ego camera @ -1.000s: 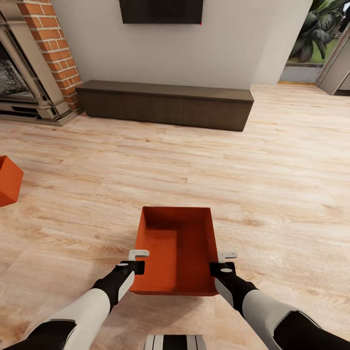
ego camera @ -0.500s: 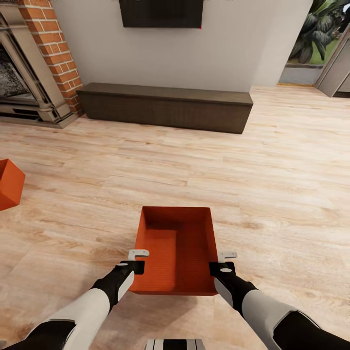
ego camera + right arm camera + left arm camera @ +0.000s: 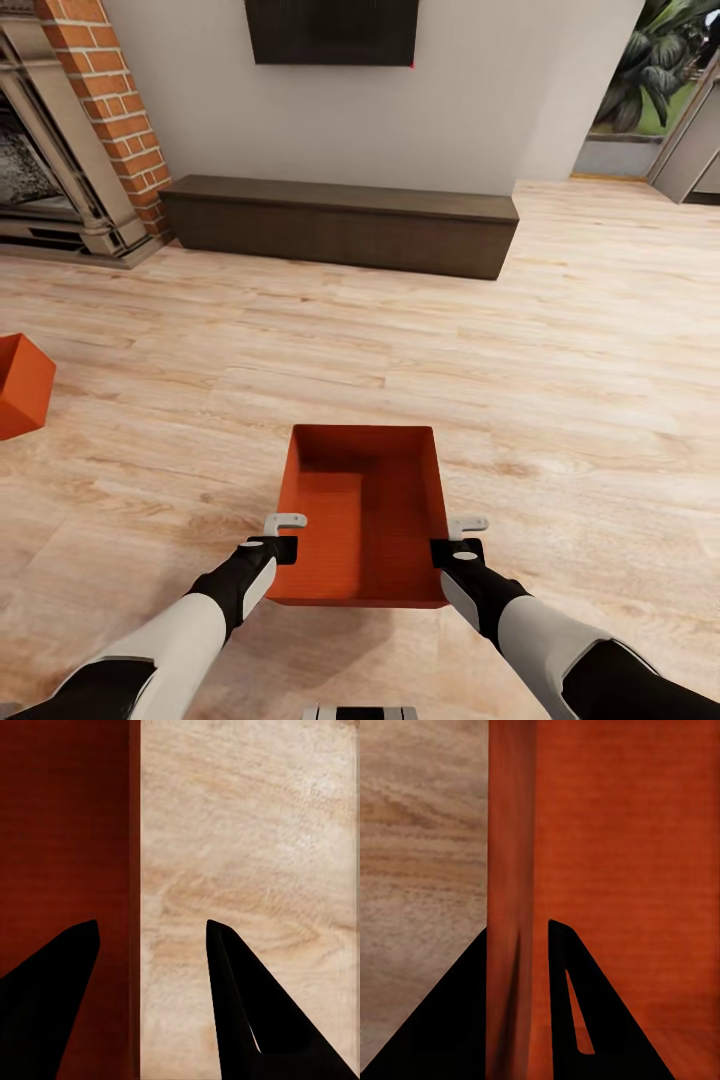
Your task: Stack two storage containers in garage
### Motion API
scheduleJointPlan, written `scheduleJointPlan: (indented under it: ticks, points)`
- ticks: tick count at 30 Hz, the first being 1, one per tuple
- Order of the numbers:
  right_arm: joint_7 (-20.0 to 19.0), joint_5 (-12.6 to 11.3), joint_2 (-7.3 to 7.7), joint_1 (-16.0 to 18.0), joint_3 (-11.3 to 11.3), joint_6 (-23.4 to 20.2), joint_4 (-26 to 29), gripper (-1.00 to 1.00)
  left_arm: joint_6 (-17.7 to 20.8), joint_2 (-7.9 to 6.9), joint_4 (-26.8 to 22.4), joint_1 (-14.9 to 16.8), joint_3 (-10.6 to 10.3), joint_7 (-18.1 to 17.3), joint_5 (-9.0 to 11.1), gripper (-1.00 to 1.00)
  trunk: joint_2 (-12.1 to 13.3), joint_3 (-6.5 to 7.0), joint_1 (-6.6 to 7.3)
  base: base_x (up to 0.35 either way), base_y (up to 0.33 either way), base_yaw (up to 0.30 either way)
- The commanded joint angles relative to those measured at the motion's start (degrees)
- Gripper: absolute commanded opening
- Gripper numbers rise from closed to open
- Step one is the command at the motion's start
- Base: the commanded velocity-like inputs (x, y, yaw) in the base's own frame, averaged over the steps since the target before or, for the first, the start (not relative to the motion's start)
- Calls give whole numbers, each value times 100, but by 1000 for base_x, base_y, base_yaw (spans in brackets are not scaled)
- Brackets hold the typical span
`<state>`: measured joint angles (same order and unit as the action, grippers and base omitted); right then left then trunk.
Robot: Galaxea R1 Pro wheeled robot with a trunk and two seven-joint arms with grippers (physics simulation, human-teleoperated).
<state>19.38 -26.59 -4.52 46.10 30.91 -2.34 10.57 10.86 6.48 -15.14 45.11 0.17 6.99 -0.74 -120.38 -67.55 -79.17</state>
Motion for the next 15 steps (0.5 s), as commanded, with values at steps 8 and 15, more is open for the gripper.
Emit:
scheduleJointPlan:
  ticks: [8,15]
  points:
    - [-216,-31,10,4,-75,-22,26,-100,45,-6,-13,-2,36,48,-101,-100,321,140,177,0,0,0]
    - [-216,-31,16,4,-76,-21,29,-100,46,-6,-15,-2,35,48,-101,-100,602,266,331,0,0,0]
